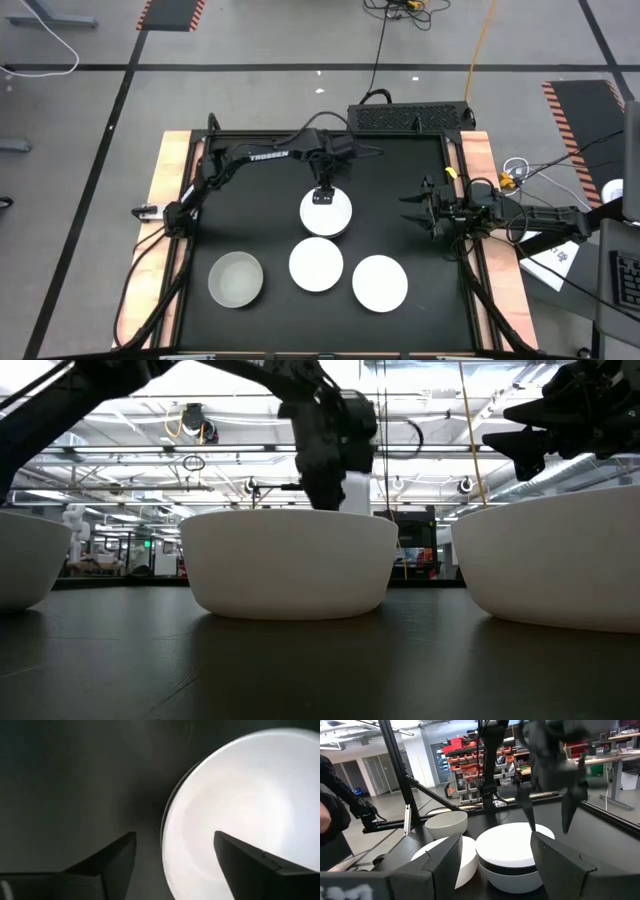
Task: Nest bowls inside each other
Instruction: Stack the right white bowl on the white bowl
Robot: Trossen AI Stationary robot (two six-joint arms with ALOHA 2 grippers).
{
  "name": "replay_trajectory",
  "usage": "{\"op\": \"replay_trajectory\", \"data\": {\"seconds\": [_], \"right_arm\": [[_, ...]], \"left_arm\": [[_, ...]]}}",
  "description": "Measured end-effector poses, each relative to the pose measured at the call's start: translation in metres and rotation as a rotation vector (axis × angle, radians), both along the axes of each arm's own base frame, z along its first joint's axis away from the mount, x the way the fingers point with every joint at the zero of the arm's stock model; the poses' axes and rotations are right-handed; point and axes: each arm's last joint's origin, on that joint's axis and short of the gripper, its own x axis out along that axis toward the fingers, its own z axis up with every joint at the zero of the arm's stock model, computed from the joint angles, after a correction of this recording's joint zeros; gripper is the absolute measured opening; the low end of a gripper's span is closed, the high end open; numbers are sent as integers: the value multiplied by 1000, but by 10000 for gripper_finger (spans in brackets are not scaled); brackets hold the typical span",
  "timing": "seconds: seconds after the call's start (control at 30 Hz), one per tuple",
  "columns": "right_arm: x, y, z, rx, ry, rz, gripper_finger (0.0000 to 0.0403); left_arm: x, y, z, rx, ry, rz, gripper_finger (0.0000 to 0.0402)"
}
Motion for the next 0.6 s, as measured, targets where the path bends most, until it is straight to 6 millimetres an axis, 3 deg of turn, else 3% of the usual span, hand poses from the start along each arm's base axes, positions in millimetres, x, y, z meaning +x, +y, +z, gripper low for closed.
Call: {"op": "replay_trajectory", "data": {"seconds": [0.4, 0.6], "right_arm": [[0, 0, 0, 0, -3, 0, 228], [0, 0, 1, -1, -9, 0, 228]], "left_arm": [[-46, -26, 113, -26, -306, -62, 290], [-70, -50, 157, 3, -447, -111, 245]]}}
